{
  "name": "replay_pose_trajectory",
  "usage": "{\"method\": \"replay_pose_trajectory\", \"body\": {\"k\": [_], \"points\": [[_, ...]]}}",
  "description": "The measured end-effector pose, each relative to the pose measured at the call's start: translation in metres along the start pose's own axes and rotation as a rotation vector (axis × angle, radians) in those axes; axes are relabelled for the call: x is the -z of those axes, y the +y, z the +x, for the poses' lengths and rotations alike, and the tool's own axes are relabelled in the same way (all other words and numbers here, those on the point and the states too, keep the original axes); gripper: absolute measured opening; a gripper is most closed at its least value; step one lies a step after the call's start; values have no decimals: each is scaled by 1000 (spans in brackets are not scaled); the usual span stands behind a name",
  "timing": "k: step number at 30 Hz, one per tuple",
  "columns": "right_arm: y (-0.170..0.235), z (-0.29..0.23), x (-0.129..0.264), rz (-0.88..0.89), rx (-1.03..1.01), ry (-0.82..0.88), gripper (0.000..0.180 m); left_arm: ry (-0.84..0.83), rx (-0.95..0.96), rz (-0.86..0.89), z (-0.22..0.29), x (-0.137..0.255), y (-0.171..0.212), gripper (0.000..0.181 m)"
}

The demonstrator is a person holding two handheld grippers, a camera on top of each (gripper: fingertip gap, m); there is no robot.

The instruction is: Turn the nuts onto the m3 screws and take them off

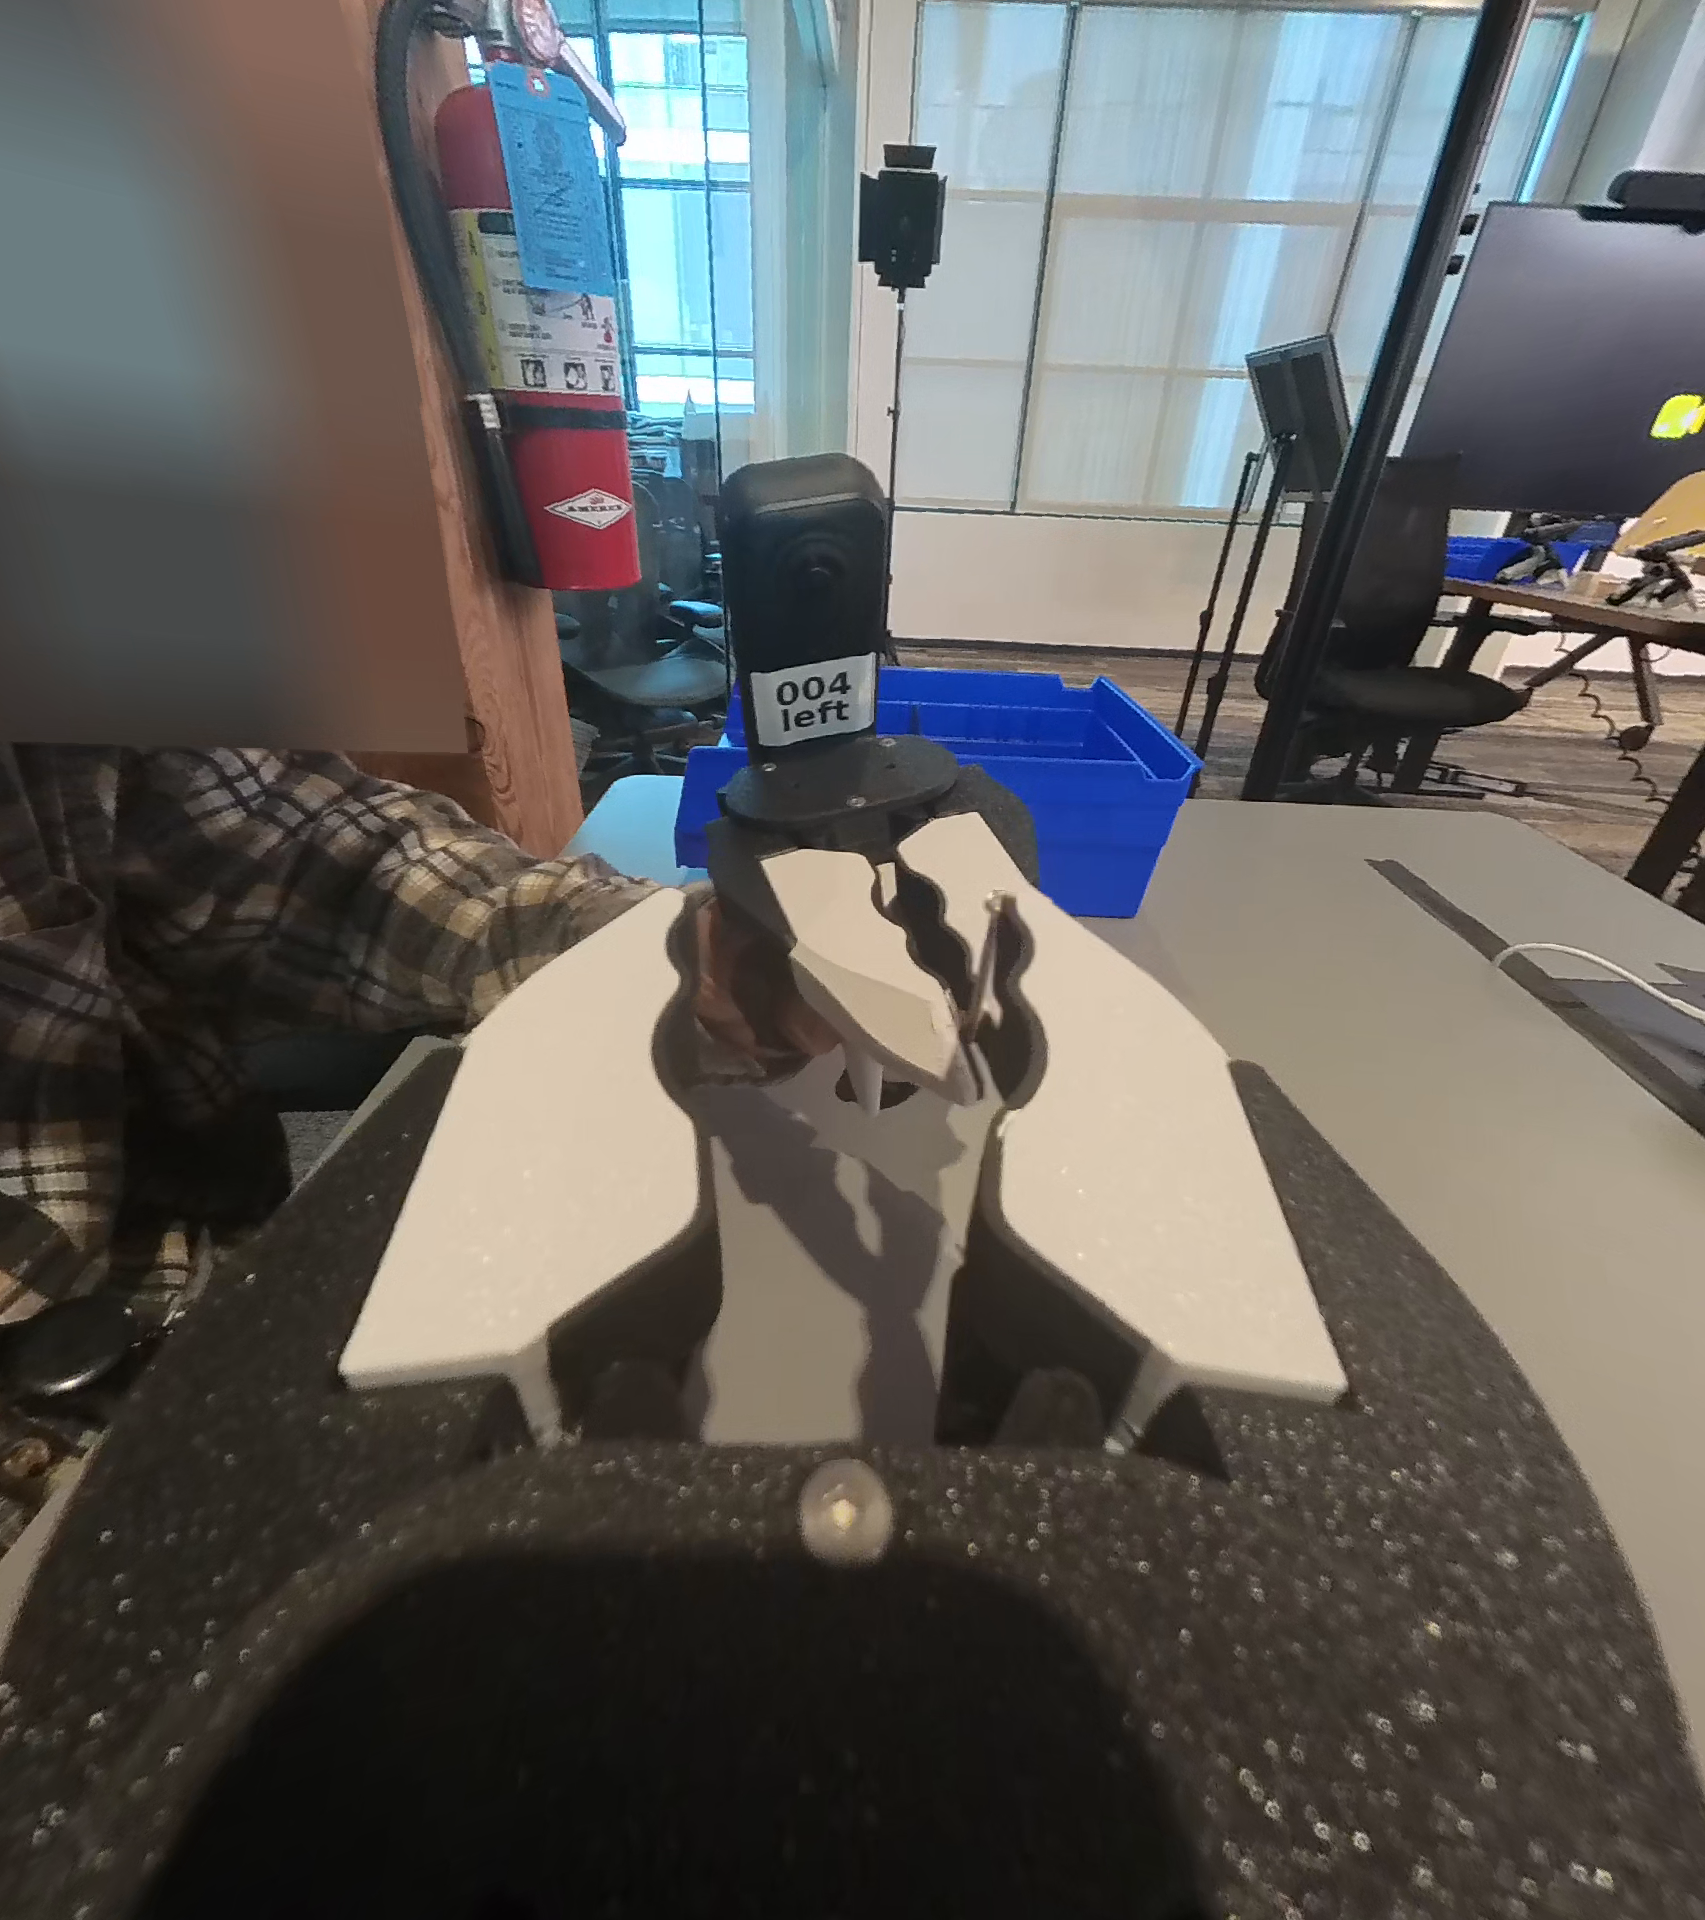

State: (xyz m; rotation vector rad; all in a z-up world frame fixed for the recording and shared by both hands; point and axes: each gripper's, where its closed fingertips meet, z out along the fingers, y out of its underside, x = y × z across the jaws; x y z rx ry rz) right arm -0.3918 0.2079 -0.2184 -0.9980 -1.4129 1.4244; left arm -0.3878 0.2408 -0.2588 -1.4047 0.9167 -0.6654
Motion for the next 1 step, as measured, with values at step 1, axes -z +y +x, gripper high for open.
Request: {"method": "replay_pose_trajectory", "body": {"k": [1], "points": [[-1,2,0,2,-1,9,56,0,-1,0,0,0,0,4]]}}
